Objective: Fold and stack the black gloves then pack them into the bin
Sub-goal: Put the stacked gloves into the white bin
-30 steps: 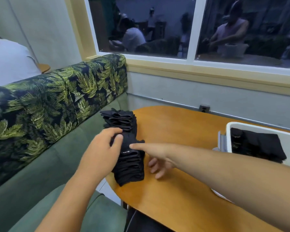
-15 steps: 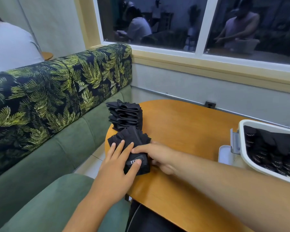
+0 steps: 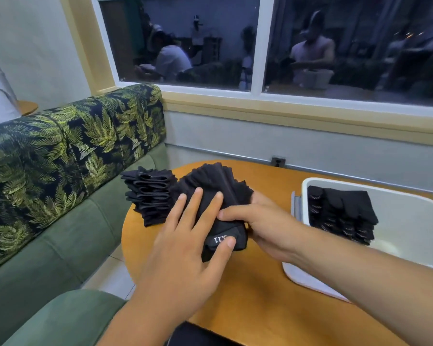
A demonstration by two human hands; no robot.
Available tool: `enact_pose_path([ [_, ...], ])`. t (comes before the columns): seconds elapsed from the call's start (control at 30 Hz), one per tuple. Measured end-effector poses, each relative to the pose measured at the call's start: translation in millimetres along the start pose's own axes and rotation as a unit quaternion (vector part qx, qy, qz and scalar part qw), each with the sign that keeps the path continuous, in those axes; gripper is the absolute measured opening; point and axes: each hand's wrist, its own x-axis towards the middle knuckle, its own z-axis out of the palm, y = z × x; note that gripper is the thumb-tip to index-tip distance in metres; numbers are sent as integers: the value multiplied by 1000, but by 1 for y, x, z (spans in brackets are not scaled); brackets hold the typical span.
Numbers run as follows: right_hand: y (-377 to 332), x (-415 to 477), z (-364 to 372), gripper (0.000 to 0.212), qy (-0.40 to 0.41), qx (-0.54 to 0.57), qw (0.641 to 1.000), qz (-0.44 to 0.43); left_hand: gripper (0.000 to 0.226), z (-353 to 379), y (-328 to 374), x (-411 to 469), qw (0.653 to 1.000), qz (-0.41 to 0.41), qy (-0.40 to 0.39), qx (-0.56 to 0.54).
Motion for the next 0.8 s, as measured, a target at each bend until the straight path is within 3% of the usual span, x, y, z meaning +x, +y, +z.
enact_pose_path([
  [0.27, -64, -111, -139, 34, 188, -33, 978, -82, 69, 37, 152, 83, 984, 156, -24, -81],
  [0.47, -67, -173, -224, 29, 298, -71, 950, -68, 68, 86, 242, 118, 959, 217, -127, -128],
  [0.63, -46, -186, -250, 33, 296, -9, 955, -4, 66, 119, 253, 124, 946, 210, -214, -121],
  [0.8, -39, -179, -269, 55, 242, 12, 966, 86, 65, 139, 248, 123, 941, 194, -266, -84],
])
